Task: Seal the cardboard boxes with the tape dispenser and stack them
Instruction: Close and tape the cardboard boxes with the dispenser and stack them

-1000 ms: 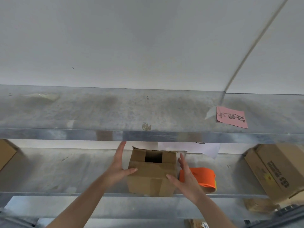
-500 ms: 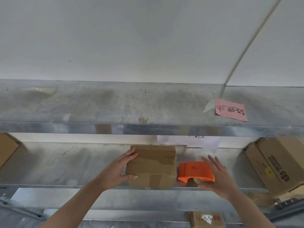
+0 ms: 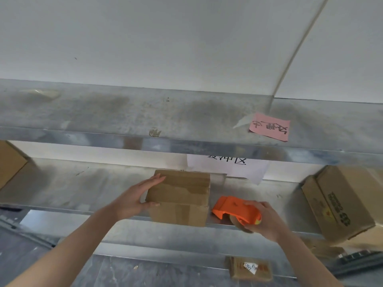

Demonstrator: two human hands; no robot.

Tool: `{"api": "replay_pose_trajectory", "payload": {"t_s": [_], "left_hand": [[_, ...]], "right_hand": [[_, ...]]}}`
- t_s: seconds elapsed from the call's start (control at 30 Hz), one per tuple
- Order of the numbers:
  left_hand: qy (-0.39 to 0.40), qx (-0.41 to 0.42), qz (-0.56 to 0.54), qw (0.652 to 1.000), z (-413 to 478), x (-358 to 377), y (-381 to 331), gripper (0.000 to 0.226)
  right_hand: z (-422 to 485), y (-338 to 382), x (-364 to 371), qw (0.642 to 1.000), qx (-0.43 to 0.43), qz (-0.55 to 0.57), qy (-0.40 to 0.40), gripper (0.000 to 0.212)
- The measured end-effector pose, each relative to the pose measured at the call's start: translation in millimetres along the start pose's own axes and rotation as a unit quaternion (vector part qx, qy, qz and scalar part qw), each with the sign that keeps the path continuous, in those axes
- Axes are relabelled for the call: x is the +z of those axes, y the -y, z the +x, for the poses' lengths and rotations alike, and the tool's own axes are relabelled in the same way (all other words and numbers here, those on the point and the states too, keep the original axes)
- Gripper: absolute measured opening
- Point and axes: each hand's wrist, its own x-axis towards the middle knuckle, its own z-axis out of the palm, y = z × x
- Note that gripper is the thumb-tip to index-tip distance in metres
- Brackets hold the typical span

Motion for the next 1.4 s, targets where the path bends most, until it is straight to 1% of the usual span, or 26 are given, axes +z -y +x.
{"api": "replay_pose_trajectory", "payload": {"t_s": [0.13,0.23,0.3,0.37,0.53,0.6,0.67,0.77,0.83,0.93,0.97,1.03,1.07,1.17,1.2,1.23,1.27,1.3,1.33,1.37,1.4], "left_hand": [[0.009,0.004,0.028,1.000,-0.3,1.7,-3.3,0.063],[0.022,0.001,0.048,0.999,0.9,1.0,-3.1,0.063],[0.023,-0.003,0.054,0.998,1.5,1.9,-2.7,0.063],[0.021,-0.004,0.055,0.998,1.4,3.0,-2.8,0.062],[0.021,-0.009,0.039,0.999,1.1,2.0,-1.9,0.060],[0.024,-0.007,0.033,0.999,1.9,3.1,-0.6,0.060],[0.029,-0.004,0.027,0.999,2.0,4.2,-0.1,0.060],[0.047,-0.001,0.018,0.999,2.1,2.3,-3.6,0.059],[0.063,-0.006,0.019,0.998,3.5,-1.5,-8.2,0.054],[0.087,-0.058,-0.031,0.994,3.5,-5.5,-22.1,0.045],[0.080,-0.070,-0.051,0.993,3.5,-6.0,-26.5,0.048],[0.039,-0.071,-0.070,0.994,5.6,-5.3,-30.7,0.062],[0.022,-0.063,-0.075,0.995,6.7,-5.3,-33.7,0.059],[-0.024,-0.039,-0.118,0.992,5.3,-8.4,-45.7,0.033],[-0.061,-0.042,-0.156,0.985,3.7,-10.2,-49.7,0.030],[-0.106,-0.056,-0.215,0.969,2.4,-13.7,-53.3,0.033],[-0.138,-0.075,-0.288,0.945,1.3,-19.8,-56.7,0.046],[-0.137,-0.095,-0.366,0.916,1.1,-27.0,-58.0,0.066],[-0.103,-0.117,-0.436,0.887,0.6,-34.1,-56.7,0.083],[-0.063,-0.136,-0.498,0.854,-1.7,-40.8,-55.3,0.090],[-0.026,-0.150,-0.550,0.821,-4.1,-46.7,-53.6,0.089]], "right_hand": [[-7.1,-8.0,11.8,0.999,-0.001,0.031,-0.034,0.073],[-13.2,-11.1,17.3,0.998,0.016,0.047,-0.043,0.073],[-18.8,-10.7,21.9,0.995,0.018,0.066,-0.068,0.069],[-25.6,-13.3,25.5,0.993,0.031,0.081,-0.081,0.069],[-53.5,-65.5,13.6,0.989,0.059,0.091,-0.102,0.068],[-71.6,-67.9,3.1,0.980,0.064,0.106,-0.155,0.068],[-88.0,-47.2,-11.1,0.971,0.055,0.125,-0.198,0.075],[-96.0,-10.6,-27.7,0.969,-0.004,0.124,-0.215,0.082],[-96.7,19.6,-37.5,0.967,-0.036,0.125,-0.219,0.083],[-94.0,69.6,-49.1,0.962,-0.097,0.145,-0.212,0.080],[-91.4,84.9,-51.5,0.960,-0.111,0.146,-0.210,0.079],[-84.3,116.0,-54.6,0.956,-0.137,0.158,-0.206,0.076],[-81.0,131.7,-55.4,0.954,-0.149,0.164,-0.203,0.075],[-70.8,171.5,-51.8,0.950,-0.175,0.181,-0.187,0.074],[-68.0,182.1,-49.5,0.948,-0.183,0.187,-0.182,0.074],[-65.9,191.6,-47.1,0.947,-0.187,0.194,-0.176,0.074],[-63.8,199.8,-44.6,0.945,-0.192,0.203,-0.170,0.073],[-61.4,206.5,-42.4,0.943,-0.197,0.211,-0.164,0.072],[-58.9,212.8,-40.4,0.941,-0.205,0.220,-0.159,0.071],[-56.0,218.5,-38.3,0.939,-0.211,0.225,-0.153,0.069],[-52.9,223.9,-36.3,0.938,-0.216,0.229,-0.147,0.068]]}}
